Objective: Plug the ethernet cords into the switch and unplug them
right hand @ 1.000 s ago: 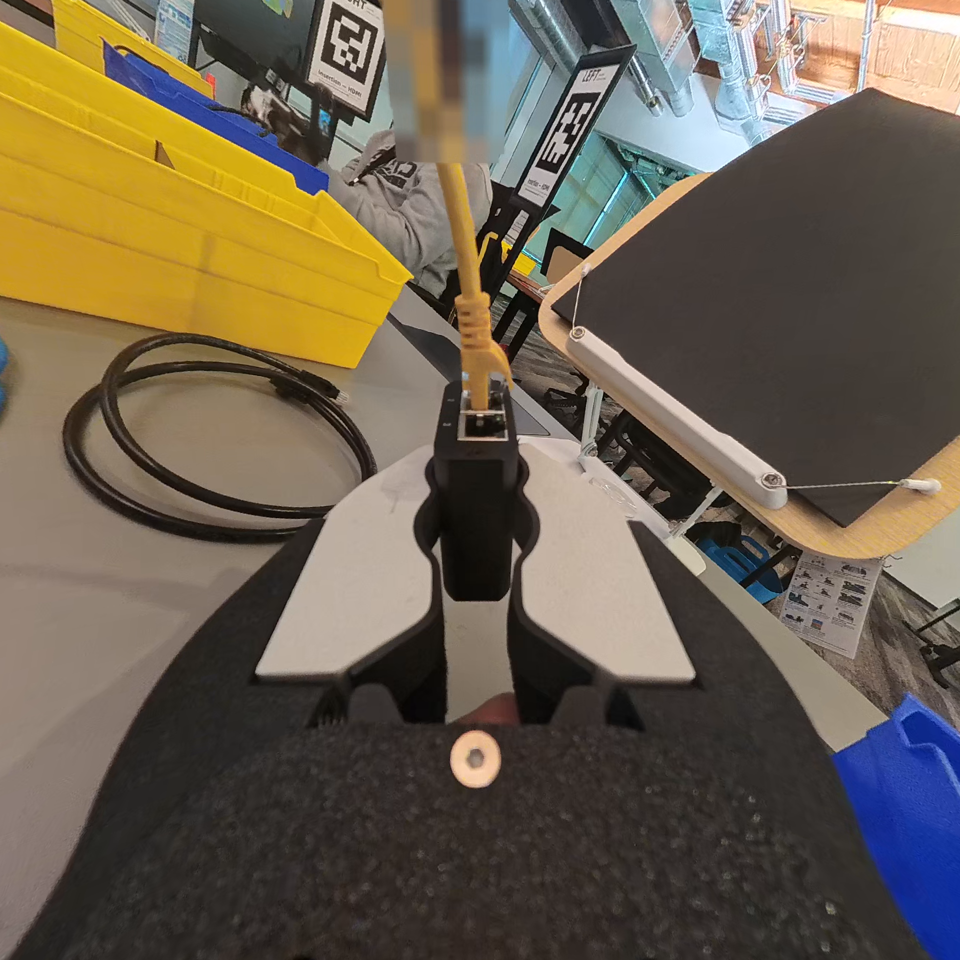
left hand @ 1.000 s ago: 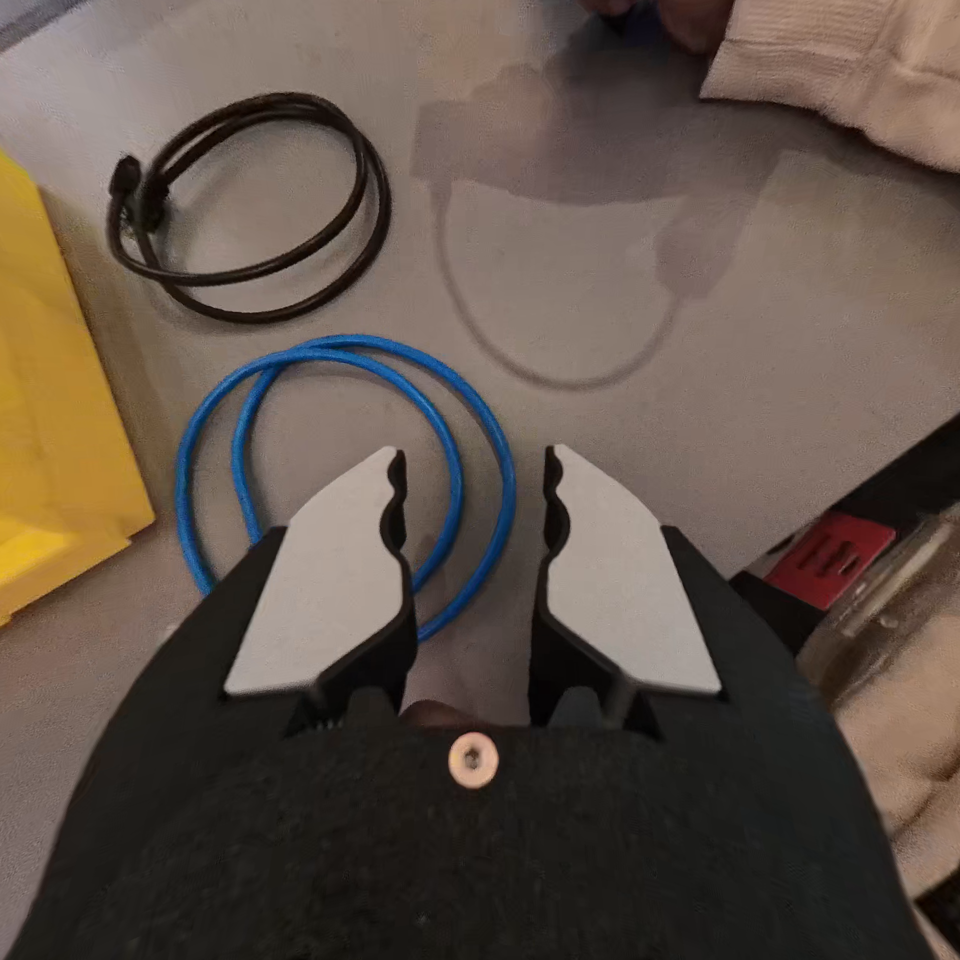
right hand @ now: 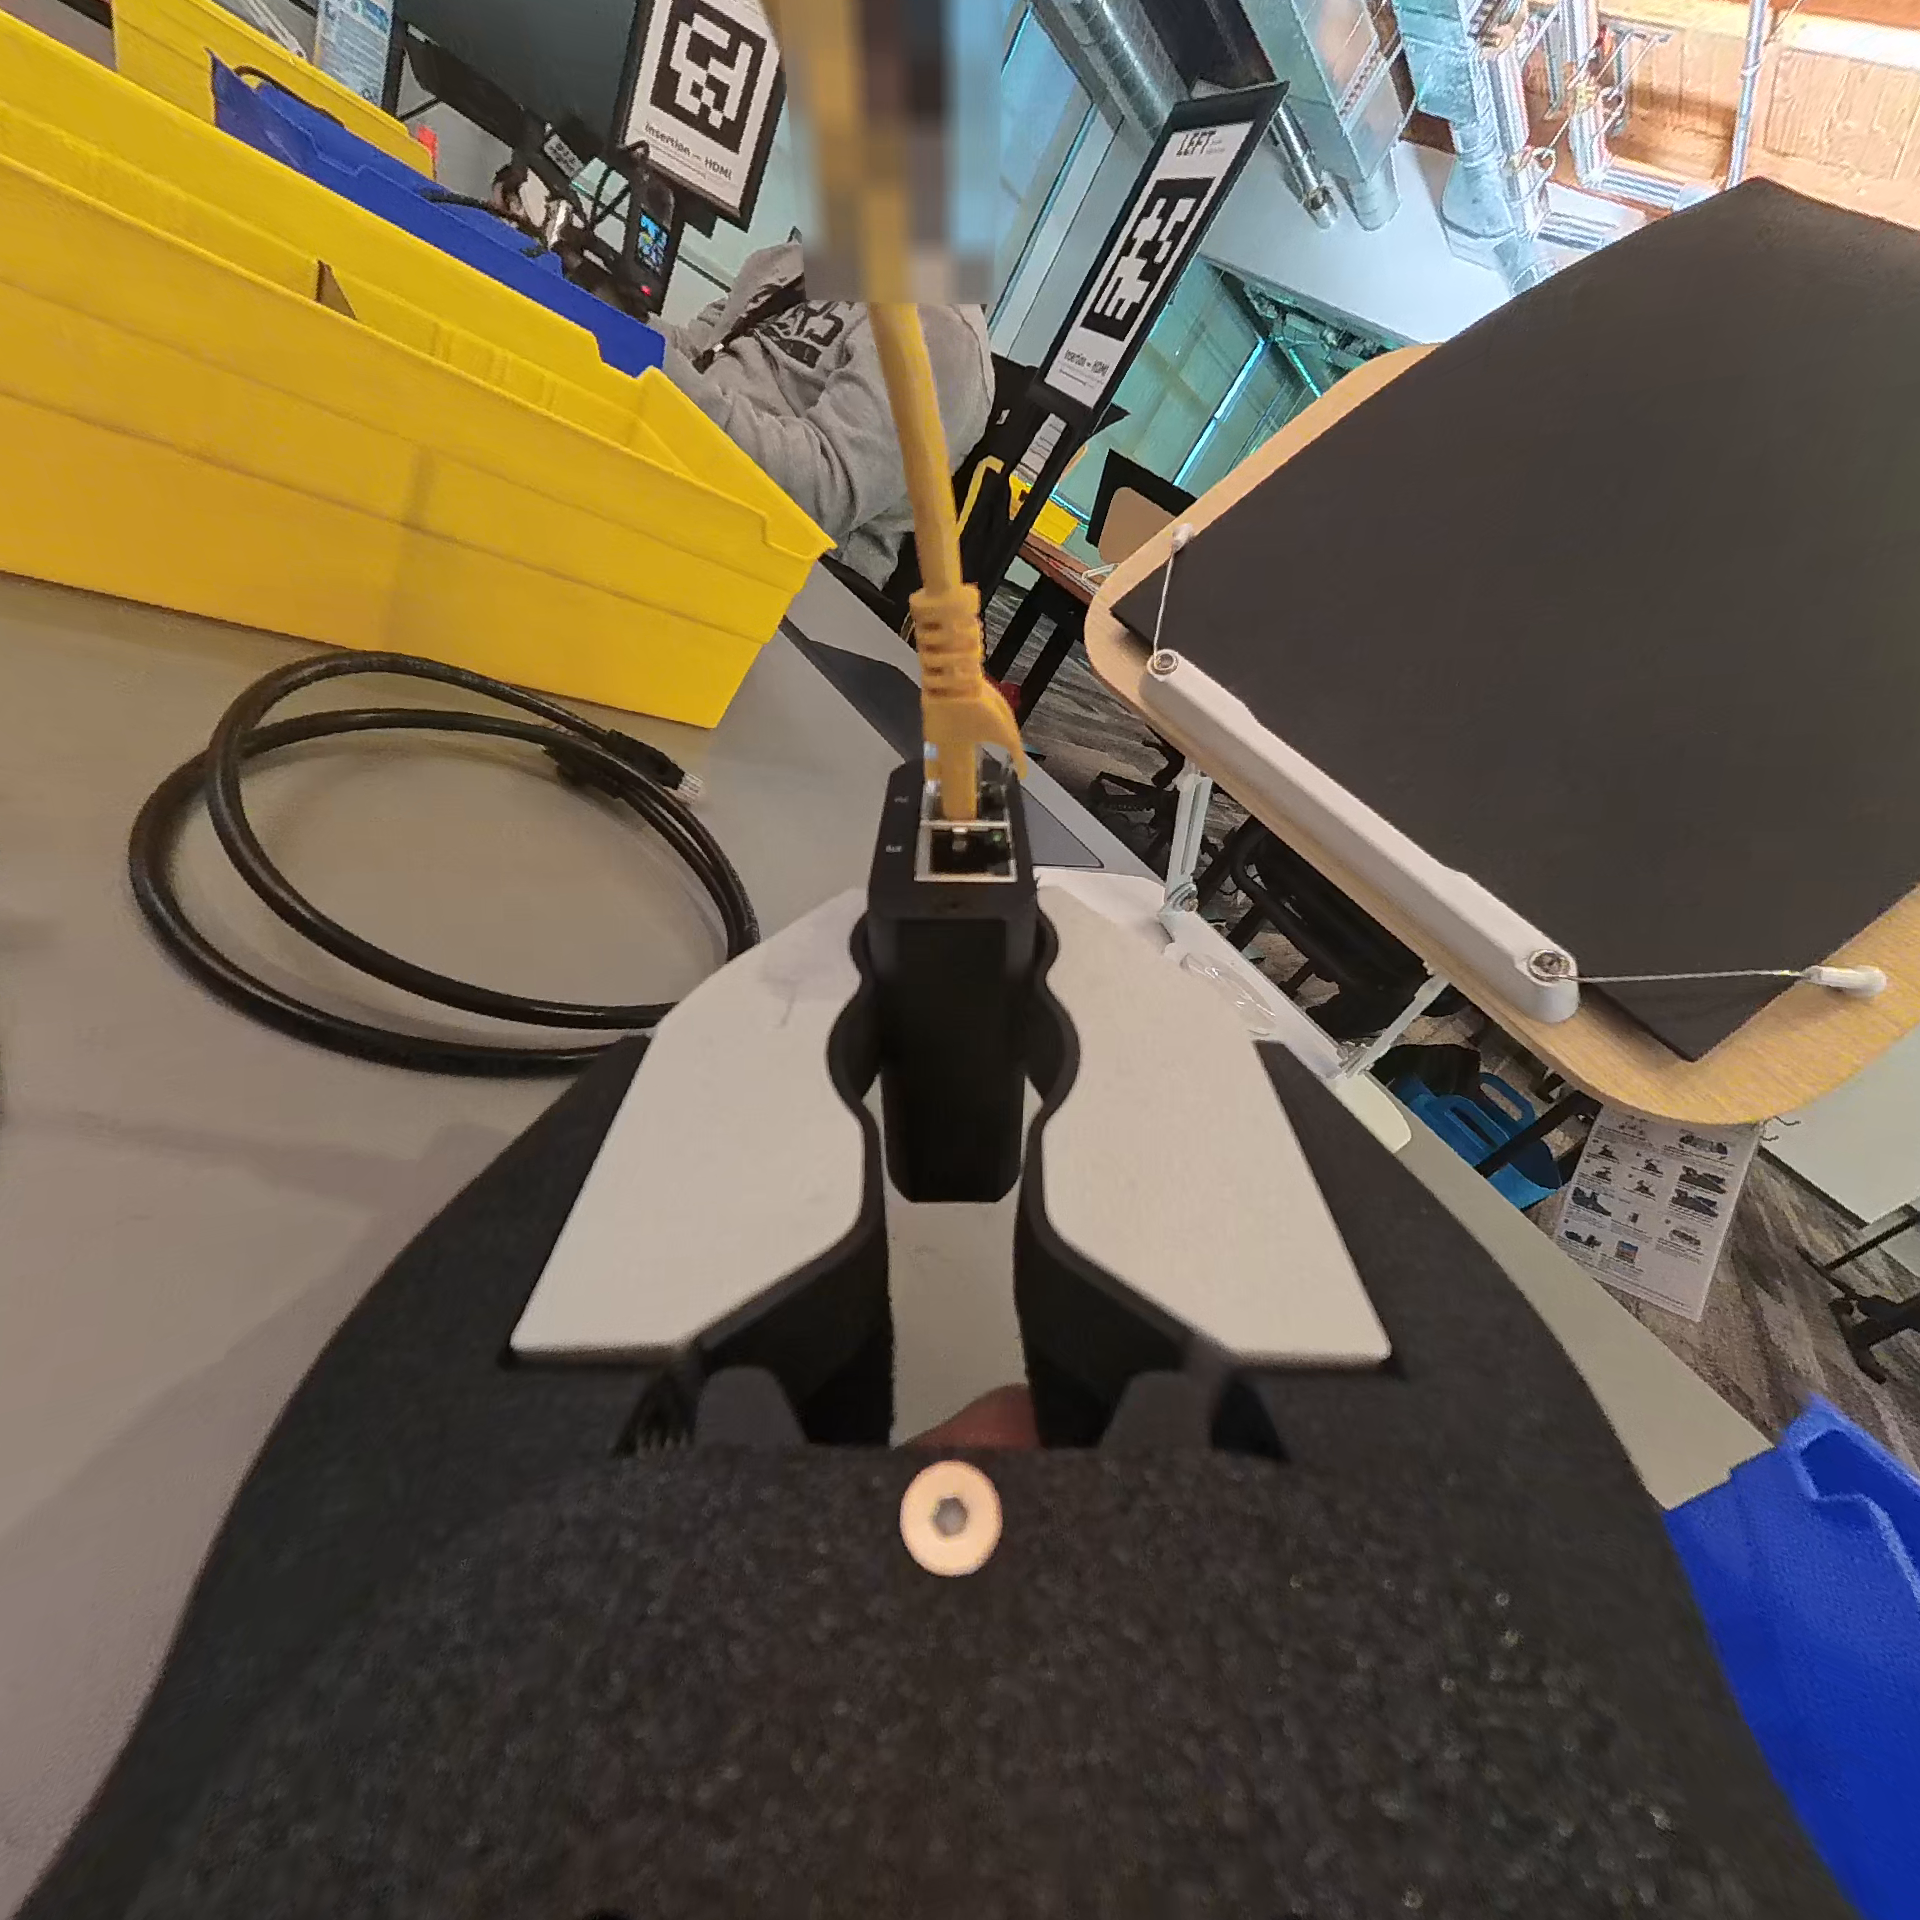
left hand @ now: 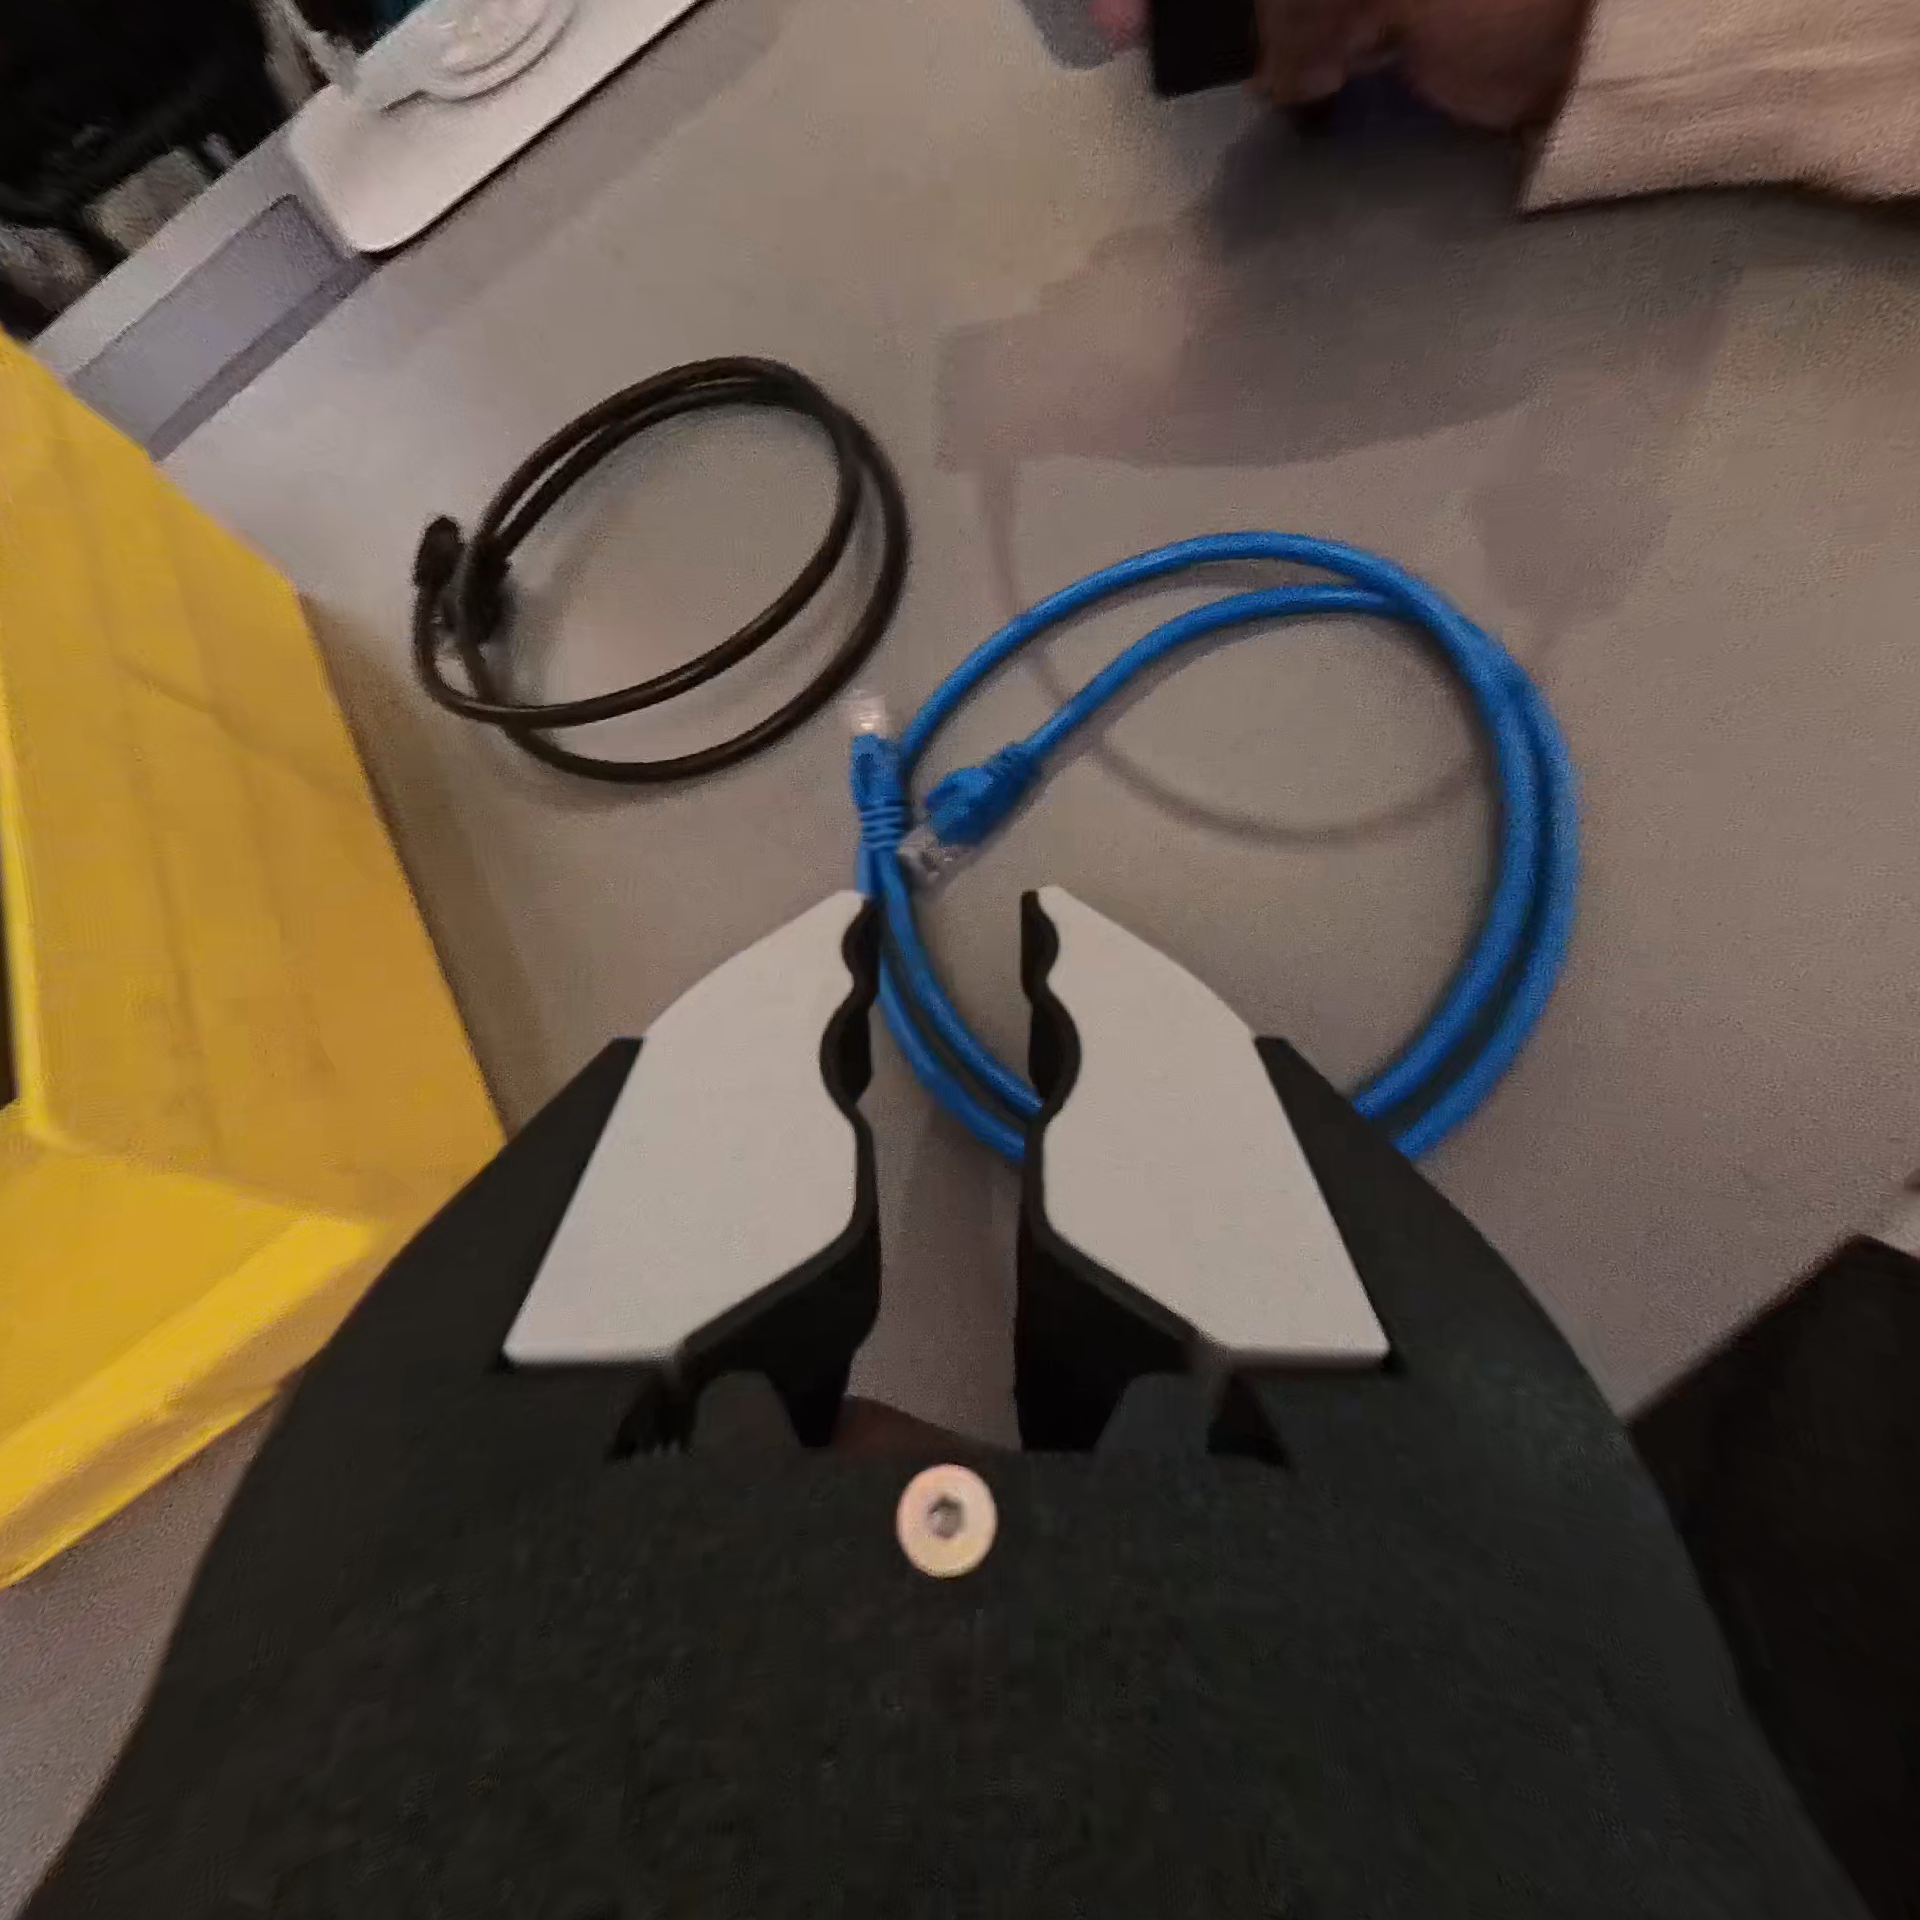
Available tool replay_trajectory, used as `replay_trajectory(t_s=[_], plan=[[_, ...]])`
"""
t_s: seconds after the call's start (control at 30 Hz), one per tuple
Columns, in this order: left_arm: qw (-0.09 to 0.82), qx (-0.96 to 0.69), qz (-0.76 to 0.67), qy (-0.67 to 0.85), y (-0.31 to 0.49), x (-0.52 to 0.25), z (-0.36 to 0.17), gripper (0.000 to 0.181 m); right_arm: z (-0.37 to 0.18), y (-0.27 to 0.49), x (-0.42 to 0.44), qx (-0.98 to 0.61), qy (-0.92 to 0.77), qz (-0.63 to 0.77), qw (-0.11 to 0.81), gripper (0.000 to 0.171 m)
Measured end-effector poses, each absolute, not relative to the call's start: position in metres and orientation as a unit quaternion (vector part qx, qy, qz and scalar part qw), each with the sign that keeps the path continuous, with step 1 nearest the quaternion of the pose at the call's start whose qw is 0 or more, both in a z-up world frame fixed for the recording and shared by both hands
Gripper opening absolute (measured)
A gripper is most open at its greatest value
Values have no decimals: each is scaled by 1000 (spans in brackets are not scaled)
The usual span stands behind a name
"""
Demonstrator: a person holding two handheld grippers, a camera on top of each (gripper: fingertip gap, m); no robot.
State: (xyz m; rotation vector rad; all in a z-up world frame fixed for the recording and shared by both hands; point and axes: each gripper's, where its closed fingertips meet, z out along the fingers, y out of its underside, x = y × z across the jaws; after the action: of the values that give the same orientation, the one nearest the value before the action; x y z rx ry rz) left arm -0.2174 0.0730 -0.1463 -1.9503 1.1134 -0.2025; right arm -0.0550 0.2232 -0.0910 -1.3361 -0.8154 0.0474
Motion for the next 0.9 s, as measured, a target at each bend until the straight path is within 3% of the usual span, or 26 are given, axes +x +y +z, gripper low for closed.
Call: replay_trajectory(t_s=[0.1, 0.3, 0.5, 0.63, 0.9], plan=[[408, -792, -15, 455, 93, -223, -162, 24, -91, 223, -55, -601, -367, 21, 709, 24], [355, -826, -43, 435, 100, -224, -187, 22, -90, 223, -54, -603, -364, 24, 710, 24], [358, -830, -101, 417, 102, -220, -190, 14, -91, 223, -55, -602, -368, 24, 709, 24], [360, -827, -97, 421, 103, -219, -187, 24, -91, 223, -55, -602, -367, 23, 709, 24], [350, -830, -106, 420, 104, -211, -188, 18, -91, 223, -55, -602, -367, 24, 708, 24]])
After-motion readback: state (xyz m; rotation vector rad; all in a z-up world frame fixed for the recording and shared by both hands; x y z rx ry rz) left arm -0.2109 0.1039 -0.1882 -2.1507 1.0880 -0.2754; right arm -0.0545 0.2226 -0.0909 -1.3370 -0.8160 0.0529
